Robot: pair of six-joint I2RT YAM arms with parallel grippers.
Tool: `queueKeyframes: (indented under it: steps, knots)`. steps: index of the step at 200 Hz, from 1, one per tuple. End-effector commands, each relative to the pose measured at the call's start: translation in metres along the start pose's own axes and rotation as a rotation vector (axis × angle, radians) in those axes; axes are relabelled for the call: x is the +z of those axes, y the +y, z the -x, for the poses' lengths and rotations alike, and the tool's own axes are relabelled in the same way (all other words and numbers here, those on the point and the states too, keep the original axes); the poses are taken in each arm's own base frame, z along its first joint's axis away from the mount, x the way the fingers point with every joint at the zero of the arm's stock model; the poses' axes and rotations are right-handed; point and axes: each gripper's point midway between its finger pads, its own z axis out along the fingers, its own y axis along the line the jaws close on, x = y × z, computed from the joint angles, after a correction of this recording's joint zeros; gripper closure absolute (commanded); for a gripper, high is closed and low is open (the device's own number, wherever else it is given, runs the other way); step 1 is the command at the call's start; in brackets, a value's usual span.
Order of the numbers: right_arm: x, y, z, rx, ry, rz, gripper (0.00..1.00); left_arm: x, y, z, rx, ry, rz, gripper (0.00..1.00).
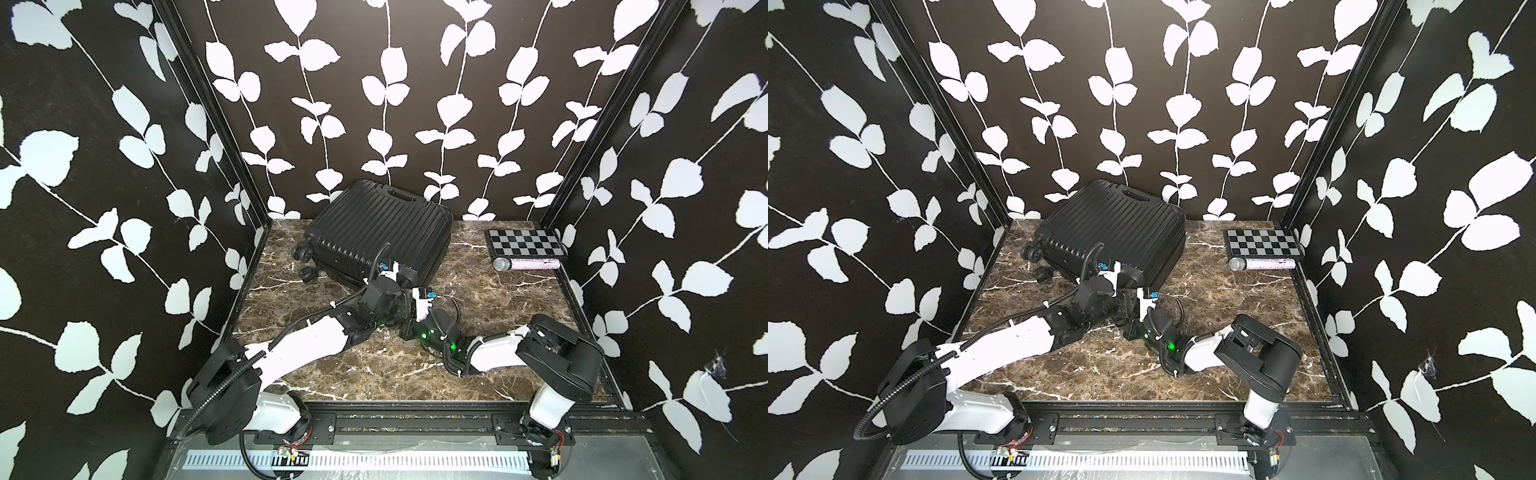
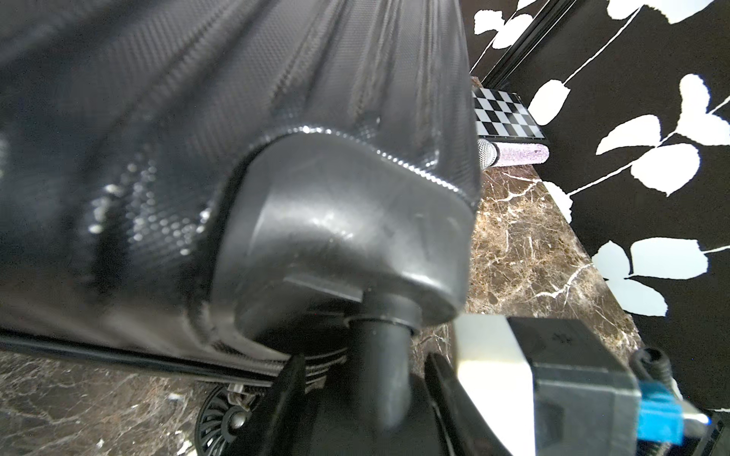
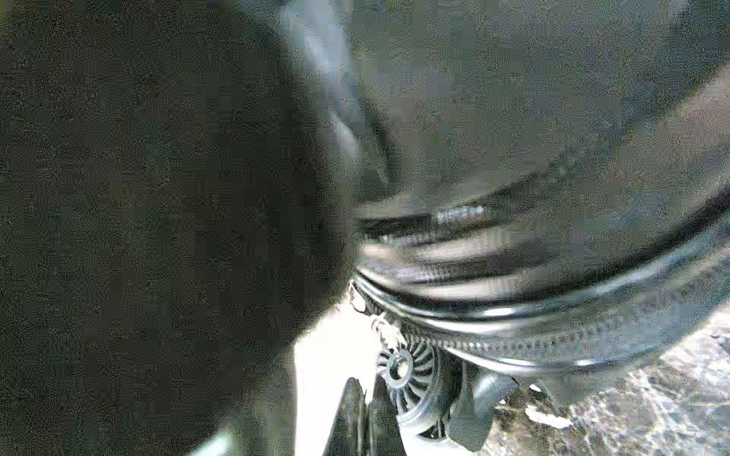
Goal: Close the suitcase zippers
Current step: Zip the zipper on the suitcase.
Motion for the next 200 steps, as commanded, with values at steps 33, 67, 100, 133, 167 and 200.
queueKeyframes:
  steps: [33,67,100,133,167,200]
  knots:
    - [-0.014,0.029,0.009,-0.089,-0.002,0.04,1.0,-0.014,-0.012,0.045,-0.047,-0.133,-0.011,0.54]
    - [-0.025,0.014,0.01,-0.12,0.014,-0.024,1.0,-0.026,-0.01,0.048,0.104,-0.111,0.017,0.31]
    - [-0.028,0.001,0.005,-0.13,0.043,-0.058,1.0,-0.036,-0.009,0.043,0.249,-0.032,0.033,0.21]
    - [-0.029,-0.001,0.004,-0.139,0.057,-0.061,1.0,-0.041,0.001,0.032,0.334,0.038,0.069,0.2]
    - [-0.029,0.001,0.002,-0.143,0.07,-0.044,1.0,-0.039,-0.001,0.012,0.445,0.145,0.035,0.2]
    - [-0.027,0.002,0.0,-0.136,0.074,-0.041,1.0,-0.032,0.002,0.001,0.484,0.225,0.044,0.24]
